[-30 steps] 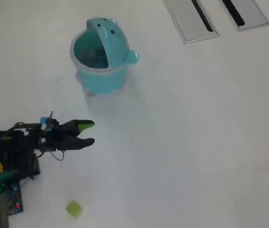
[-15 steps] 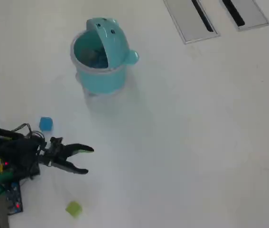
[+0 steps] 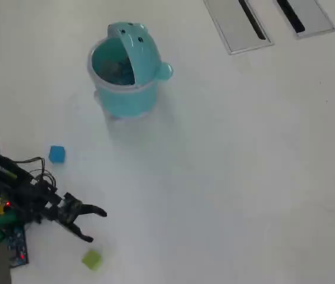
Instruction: Grasp RGB lego blocks and put them in the bin one by one.
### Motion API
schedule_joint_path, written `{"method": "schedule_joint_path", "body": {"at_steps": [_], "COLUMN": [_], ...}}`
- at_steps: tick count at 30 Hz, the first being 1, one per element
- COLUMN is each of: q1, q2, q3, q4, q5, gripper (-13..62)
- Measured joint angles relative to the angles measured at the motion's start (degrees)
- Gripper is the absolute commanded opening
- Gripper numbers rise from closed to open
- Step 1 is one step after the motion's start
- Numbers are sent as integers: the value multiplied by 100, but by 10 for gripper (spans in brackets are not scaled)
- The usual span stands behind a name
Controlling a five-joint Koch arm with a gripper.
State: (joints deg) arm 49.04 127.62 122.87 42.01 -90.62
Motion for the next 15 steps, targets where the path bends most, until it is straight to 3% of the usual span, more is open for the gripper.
{"method": "schedule_joint_path", "body": {"at_steps": [15], "q1": [1160], "q2": [-1802], "q3": [-53], "q4": [141], "q5": [-9], "gripper": [322]}}
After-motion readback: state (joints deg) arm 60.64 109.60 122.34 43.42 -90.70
